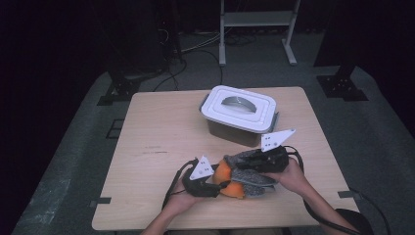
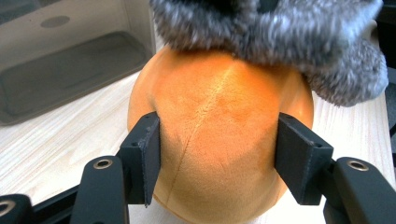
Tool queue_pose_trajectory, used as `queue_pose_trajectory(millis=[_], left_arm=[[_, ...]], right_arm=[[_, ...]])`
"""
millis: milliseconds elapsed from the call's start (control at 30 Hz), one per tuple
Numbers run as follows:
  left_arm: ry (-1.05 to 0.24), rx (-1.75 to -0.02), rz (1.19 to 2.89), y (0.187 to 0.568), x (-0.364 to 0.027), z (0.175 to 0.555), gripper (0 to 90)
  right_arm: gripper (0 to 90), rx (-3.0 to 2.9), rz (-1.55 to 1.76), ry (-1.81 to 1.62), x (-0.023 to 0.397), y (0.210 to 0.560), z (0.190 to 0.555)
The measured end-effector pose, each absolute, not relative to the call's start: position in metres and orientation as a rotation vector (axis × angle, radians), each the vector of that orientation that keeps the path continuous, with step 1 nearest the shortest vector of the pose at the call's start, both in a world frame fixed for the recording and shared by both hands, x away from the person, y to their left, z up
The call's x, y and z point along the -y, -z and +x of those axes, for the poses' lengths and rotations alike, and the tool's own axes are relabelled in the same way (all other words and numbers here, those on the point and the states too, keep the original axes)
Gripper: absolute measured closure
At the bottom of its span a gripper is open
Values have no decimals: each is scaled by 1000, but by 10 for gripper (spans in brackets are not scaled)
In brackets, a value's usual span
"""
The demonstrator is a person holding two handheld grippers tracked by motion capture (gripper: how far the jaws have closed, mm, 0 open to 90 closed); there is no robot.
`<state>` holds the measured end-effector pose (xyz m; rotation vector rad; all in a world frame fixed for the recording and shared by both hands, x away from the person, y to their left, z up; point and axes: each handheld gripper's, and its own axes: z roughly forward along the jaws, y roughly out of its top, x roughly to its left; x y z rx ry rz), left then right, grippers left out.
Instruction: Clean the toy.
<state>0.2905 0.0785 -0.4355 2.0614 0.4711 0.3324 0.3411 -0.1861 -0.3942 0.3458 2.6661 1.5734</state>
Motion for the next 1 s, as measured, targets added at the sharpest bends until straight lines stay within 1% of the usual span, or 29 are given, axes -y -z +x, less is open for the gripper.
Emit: queue_pose_trajectory(millis=[100, 200, 333, 400, 500, 567, 667, 733, 767, 800, 867, 933, 1000], left_arm=[[-340, -464, 2053, 433, -74, 290, 376], [-345, -464, 2060, 432, -71, 291, 374], [-343, -464, 2057, 434, -72, 290, 373], [-336, -465, 2060, 435, -74, 290, 371], [-323, -464, 2054, 436, -76, 290, 362], [-294, -456, 2046, 436, -76, 290, 321], [-232, -480, 2003, 431, -81, 293, 214], [-192, -506, 2007, 430, -81, 298, 141], [-176, -516, 2025, 431, -80, 300, 122], [-161, -515, 2040, 433, -78, 301, 120], [-149, -512, 2055, 437, -74, 301, 131], [-216, -484, 2051, 438, -73, 297, 258], [-266, -455, 2060, 436, -71, 294, 345]], right_arm=[[812, -2651, 353, -1628, 188, 389, 340], [812, -2651, 291, -1639, 174, 381, 336], [812, -2677, 258, -1593, 162, 381, 336], [812, -2692, 266, -1554, 164, 385, 339], [812, -2686, 319, -1583, 175, 391, 345], [811, -2695, 334, -1589, 180, 394, 346], [811, -2716, 304, -1592, 184, 399, 342], [811, -2721, 300, -1620, 187, 402, 340], [811, -2721, 292, -1628, 188, 402, 339], [811, -2724, 284, -1633, 188, 403, 339], [811, -2739, 251, -1631, 185, 401, 337], [811, -2747, 206, -1615, 178, 396, 333], [811, -2738, 159, -1600, 170, 391, 330]])
